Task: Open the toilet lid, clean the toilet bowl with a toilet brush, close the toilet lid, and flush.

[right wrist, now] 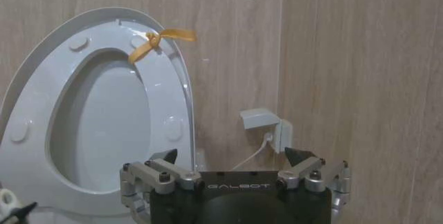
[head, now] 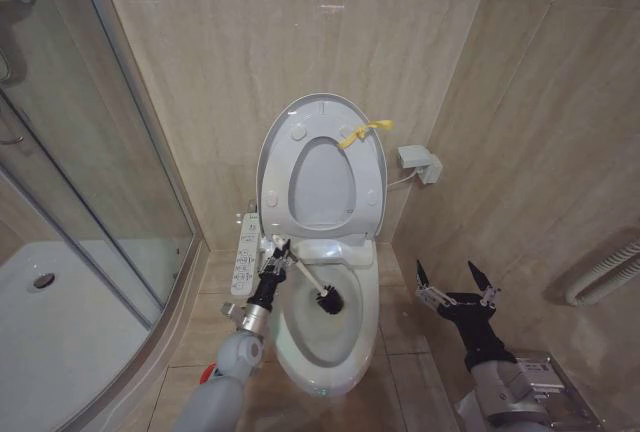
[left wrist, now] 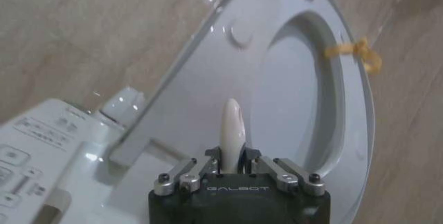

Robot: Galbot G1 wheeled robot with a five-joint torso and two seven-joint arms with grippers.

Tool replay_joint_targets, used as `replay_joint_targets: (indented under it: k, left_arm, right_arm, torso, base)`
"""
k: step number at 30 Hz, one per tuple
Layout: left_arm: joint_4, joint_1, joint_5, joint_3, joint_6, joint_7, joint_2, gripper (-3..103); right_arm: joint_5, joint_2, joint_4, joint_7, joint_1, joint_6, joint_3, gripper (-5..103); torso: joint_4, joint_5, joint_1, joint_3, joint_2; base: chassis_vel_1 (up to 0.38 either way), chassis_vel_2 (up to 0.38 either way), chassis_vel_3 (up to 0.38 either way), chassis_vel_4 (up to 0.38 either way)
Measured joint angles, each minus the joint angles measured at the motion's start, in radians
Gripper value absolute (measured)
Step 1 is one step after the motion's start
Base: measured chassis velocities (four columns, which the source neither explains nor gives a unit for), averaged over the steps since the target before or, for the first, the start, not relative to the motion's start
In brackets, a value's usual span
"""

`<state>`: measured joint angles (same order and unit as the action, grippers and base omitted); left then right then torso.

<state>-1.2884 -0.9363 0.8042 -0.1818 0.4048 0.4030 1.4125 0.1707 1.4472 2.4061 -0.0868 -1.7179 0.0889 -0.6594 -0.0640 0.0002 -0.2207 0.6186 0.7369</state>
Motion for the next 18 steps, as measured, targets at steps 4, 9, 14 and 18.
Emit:
replay_joint_targets:
  k: [4, 9, 14, 18]
  left_arm:
    - [0.062, 0.033, -0.025, 0.016, 0.016, 0.012, 0.012, 22]
    - [0.098, 0.045, -0.036, 0.020, 0.030, 0.023, 0.017, 22]
    - [0.110, 0.053, -0.034, 0.028, 0.037, 0.027, 0.010, 22]
    - [0.118, 0.071, -0.029, 0.039, 0.045, 0.023, 0.014, 22]
  right_arm:
    - [0.000, 0.000, 0.000, 0.000, 0.000, 0.000, 0.000, 100]
    - [0.000, 0.000, 0.000, 0.000, 0.000, 0.000, 0.000, 100]
    - [0.000, 0.000, 0.000, 0.000, 0.000, 0.000, 0.000, 100]
    - [0.000, 0.000, 0.000, 0.000, 0.000, 0.000, 0.000, 100]
  torso:
    - [0.0000, -0.0001, 0.000, 0.000, 0.000]
    - [0.0001, -0.0001, 0.000, 0.000, 0.000]
    - [0.0001, -0.0001, 0.000, 0.000, 0.000]
    - [0.0003, -0.0001, 0.000, 0.000, 0.000]
  base:
    - [0.000, 0.000, 0.000, 0.000]
    - [0.000, 0.000, 0.000, 0.000]
    - [0.000, 0.000, 0.000, 0.000]
    - [0.000, 0.000, 0.000, 0.000]
